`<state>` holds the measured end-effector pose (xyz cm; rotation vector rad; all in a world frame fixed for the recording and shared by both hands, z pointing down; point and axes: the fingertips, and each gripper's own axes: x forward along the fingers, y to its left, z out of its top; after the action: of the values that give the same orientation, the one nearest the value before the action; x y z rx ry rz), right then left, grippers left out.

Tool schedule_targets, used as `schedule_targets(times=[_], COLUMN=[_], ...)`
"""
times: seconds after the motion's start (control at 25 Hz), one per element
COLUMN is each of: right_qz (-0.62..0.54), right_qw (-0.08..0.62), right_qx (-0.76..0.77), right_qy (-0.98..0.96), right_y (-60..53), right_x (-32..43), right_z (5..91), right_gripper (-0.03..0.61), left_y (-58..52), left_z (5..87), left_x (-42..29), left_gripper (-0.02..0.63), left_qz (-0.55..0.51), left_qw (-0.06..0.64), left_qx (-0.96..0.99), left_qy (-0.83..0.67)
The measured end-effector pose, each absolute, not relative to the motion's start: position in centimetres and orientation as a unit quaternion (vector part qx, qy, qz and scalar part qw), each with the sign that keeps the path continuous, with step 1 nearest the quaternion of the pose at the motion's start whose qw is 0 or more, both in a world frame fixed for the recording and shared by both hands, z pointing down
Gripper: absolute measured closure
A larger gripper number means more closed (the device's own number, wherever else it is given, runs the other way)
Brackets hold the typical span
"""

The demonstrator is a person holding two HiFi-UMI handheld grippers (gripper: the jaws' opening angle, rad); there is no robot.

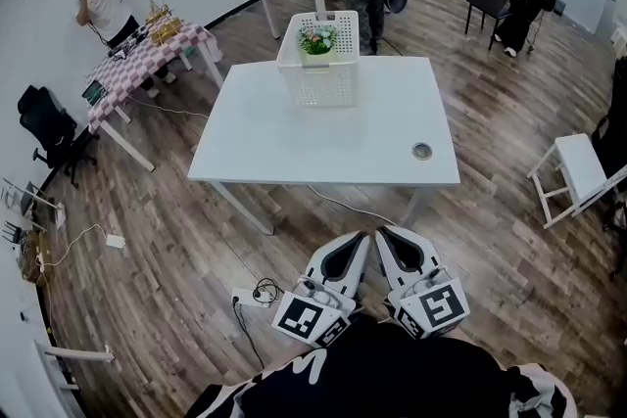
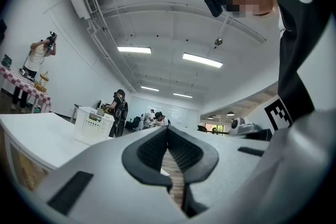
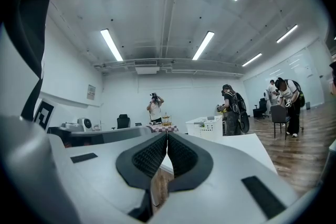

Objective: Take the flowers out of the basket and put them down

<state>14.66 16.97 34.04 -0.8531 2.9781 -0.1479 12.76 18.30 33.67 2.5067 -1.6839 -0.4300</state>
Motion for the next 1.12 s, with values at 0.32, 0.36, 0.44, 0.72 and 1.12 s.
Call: schedule_targets(times=[0.32, 0.36, 0.44, 0.72, 1.12], right_qz=[-0.053, -0.053, -0.057, -0.067, -0.056], right_qw=[0.028, 0.030, 0.031, 0.016, 0.014], right_qx=[-0.276, -0.277, -0.281, -0.278, -0.276], right_qy=[0.959, 0.959, 0.958, 0.958, 0.959], right_y=[12.7, 12.4, 11.9, 10.8, 10.8], right_x=[9.6, 9.2, 8.6, 7.4, 6.3], right_z=[34.0, 34.0, 34.4, 35.4, 34.8], right_gripper=[0.560, 0.560, 0.560, 0.560, 0.560], left_y=[14.2, 13.8, 13.3, 12.1, 11.8], left_z=[33.9, 33.9, 34.4, 34.9, 35.4], left_x=[7.7, 7.3, 6.6, 5.8, 4.4], left_gripper=[0.609, 0.609, 0.609, 0.609, 0.609], left_qz=[-0.133, -0.132, -0.126, -0.132, -0.131], left_qw=[0.047, 0.047, 0.050, 0.063, 0.074], left_qx=[0.820, 0.821, 0.824, 0.824, 0.825], left_qy=[-0.554, -0.553, -0.550, -0.547, -0.545])
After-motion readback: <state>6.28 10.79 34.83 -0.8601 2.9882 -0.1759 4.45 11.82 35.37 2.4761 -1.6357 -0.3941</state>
